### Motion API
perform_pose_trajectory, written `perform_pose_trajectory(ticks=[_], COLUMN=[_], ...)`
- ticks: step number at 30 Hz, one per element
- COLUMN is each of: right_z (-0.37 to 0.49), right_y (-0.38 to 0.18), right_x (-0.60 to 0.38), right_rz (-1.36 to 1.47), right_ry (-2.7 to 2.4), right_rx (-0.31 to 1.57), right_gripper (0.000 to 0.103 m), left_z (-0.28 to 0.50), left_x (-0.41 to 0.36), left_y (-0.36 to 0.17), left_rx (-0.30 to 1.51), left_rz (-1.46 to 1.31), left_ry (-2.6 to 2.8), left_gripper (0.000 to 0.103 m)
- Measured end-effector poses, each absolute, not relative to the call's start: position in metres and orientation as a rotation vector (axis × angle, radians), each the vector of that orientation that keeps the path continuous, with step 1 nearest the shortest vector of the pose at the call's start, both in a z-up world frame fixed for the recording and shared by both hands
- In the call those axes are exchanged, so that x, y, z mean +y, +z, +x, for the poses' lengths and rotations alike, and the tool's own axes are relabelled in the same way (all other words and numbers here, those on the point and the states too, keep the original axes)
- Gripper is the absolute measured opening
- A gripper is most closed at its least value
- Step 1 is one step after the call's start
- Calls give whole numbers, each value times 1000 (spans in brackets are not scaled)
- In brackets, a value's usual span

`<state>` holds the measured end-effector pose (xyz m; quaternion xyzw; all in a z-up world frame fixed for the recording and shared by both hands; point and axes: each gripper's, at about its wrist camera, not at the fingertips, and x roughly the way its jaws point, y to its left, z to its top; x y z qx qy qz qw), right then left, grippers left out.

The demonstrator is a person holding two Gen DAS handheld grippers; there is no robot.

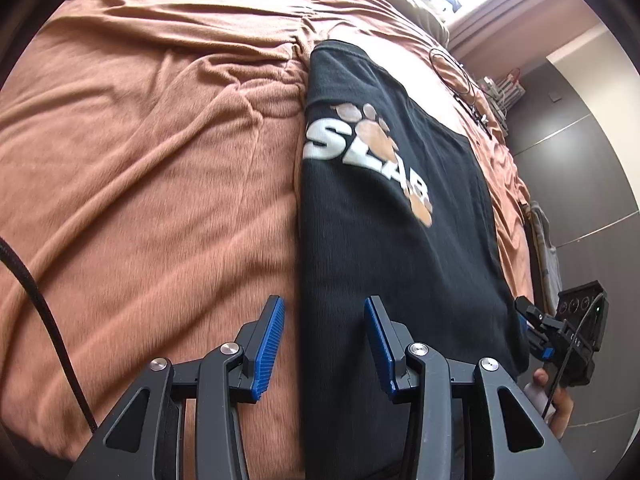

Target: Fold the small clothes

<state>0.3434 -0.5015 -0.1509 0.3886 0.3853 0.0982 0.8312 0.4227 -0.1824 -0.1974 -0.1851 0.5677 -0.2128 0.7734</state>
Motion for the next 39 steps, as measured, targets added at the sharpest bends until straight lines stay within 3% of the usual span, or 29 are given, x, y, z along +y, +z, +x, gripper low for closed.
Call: perform_pose_trajectory(ticks=[14, 22, 29, 39], right_z=[446, 502, 524, 512], right_y=[-139, -132, -131, -125], right_x=[-530, -531, -528, -513], right_rz=[734, 668, 640, 579], right_ry=[216, 174, 106, 18], right_rx=[852, 854, 847, 803], right_gripper=[36, 22, 1, 0], left_z=[488, 527, 551, 563], left_x=[-193, -194, -193, -192], left_y=[-196, -196, -198, -197], left_rx=[1230, 1227, 1222, 1215], left_rz=[-396, -392, -385, -382], left_ry=[-450, -425, -411, -402], left_gripper=[44, 44, 44, 44])
